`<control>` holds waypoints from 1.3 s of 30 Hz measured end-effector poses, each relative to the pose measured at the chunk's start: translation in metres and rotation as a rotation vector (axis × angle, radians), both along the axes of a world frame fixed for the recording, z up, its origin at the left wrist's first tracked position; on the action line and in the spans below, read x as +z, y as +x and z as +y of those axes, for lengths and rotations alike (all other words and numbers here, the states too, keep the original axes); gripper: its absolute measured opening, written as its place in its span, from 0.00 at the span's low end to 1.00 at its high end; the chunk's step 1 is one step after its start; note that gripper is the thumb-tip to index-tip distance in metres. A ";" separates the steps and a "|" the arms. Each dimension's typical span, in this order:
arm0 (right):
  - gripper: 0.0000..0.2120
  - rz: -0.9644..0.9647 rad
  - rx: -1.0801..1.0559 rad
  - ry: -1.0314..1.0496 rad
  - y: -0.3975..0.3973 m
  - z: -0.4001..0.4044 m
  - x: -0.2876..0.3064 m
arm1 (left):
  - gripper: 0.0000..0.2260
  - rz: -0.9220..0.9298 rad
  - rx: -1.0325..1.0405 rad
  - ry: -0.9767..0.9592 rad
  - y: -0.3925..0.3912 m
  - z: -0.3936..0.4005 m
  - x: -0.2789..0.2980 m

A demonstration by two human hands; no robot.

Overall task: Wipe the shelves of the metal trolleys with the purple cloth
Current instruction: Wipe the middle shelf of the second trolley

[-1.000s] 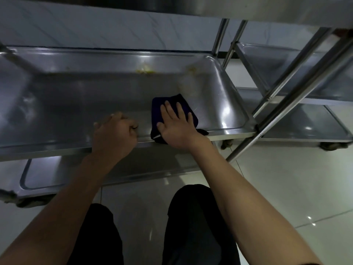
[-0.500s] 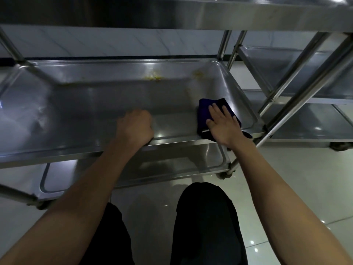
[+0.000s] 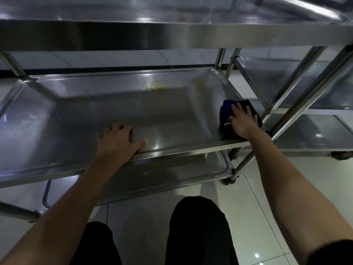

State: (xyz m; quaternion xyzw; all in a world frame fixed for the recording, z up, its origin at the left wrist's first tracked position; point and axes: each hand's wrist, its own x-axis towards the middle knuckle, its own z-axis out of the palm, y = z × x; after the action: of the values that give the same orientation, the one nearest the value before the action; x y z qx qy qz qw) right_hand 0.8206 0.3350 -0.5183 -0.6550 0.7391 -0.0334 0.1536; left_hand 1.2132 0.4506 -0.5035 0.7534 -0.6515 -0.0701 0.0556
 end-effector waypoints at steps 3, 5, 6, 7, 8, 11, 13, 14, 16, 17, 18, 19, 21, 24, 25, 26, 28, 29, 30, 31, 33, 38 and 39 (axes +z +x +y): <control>0.30 0.004 0.019 0.052 0.011 -0.012 -0.004 | 0.32 0.003 0.012 -0.025 0.000 -0.002 -0.003; 0.30 0.022 0.059 0.062 0.029 -0.014 -0.006 | 0.32 0.003 0.010 -0.042 0.003 -0.002 -0.005; 0.30 0.029 0.092 0.057 0.042 -0.016 -0.007 | 0.32 0.010 0.009 -0.050 0.005 -0.003 -0.006; 0.30 0.032 0.127 0.049 0.056 -0.017 -0.008 | 0.32 0.020 0.005 -0.059 0.005 -0.004 -0.006; 0.29 0.032 0.167 0.041 0.073 -0.018 -0.008 | 0.32 0.027 0.001 -0.070 0.006 -0.004 -0.007; 0.28 0.020 0.305 0.027 0.134 -0.016 -0.010 | 0.32 0.008 -0.009 -0.079 0.010 -0.005 -0.010; 0.28 -0.001 0.397 0.020 0.177 -0.011 -0.012 | 0.34 0.012 -0.017 -0.079 0.015 -0.004 -0.012; 0.28 -0.010 0.436 0.017 0.197 -0.009 -0.013 | 0.35 0.012 -0.020 -0.076 0.017 -0.004 -0.014; 0.28 -0.021 0.503 0.014 0.236 -0.004 -0.014 | 0.36 -0.001 -0.024 -0.064 0.022 -0.002 -0.016; 0.28 -0.026 0.535 0.013 0.254 -0.001 -0.014 | 0.36 -0.008 -0.029 -0.054 0.024 -0.001 -0.017; 0.27 -0.033 0.568 0.013 0.270 0.001 -0.014 | 0.36 -0.014 -0.034 -0.047 0.026 0.001 -0.017; 0.27 -0.043 0.599 0.012 0.284 0.003 -0.014 | 0.36 -0.019 -0.038 -0.044 0.029 0.003 -0.017; 0.26 -0.070 0.638 0.010 0.303 0.006 -0.014 | 0.35 -0.030 -0.044 -0.056 0.033 0.008 -0.017; 0.26 -0.089 0.654 0.004 0.311 0.010 -0.015 | 0.36 -0.060 -0.030 -0.057 0.040 0.015 -0.019; 0.26 -0.091 0.650 -0.001 0.310 0.011 -0.015 | 0.36 -0.052 -0.029 -0.054 0.041 0.017 -0.019; 0.26 -0.096 0.644 -0.007 0.308 0.013 -0.015 | 0.37 -0.037 -0.030 -0.053 0.042 0.017 -0.019; 0.27 -0.106 0.629 -0.019 0.303 0.014 -0.013 | 0.37 -0.013 -0.032 -0.060 0.042 0.018 -0.018; 0.27 -0.107 0.617 -0.024 0.298 0.014 -0.012 | 0.38 -0.008 -0.032 -0.059 0.042 0.017 -0.018; 0.27 -0.105 0.600 -0.025 0.290 0.013 -0.011 | 0.38 -0.004 -0.030 -0.051 0.040 0.017 -0.017; 0.27 -0.099 0.578 -0.024 0.281 0.011 -0.010 | 0.38 0.002 -0.026 -0.040 0.040 0.016 -0.017; 0.27 -0.085 0.525 -0.015 0.254 0.004 -0.009 | 0.37 0.012 -0.014 -0.023 0.038 0.013 -0.014; 0.27 -0.065 0.425 -0.018 0.184 -0.014 -0.013 | 0.24 -0.004 -0.106 -0.098 0.003 -0.015 0.003; 0.27 -0.052 0.419 -0.025 0.173 -0.017 -0.015 | 0.20 0.022 -0.129 -0.105 -0.010 -0.021 0.004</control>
State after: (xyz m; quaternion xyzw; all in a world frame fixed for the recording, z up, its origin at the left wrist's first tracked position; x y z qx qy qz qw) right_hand 0.9938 0.3176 -0.5332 -0.7951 0.5820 -0.0269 0.1683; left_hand 1.2028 0.4301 -0.4995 0.7051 -0.7008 -0.0472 0.0975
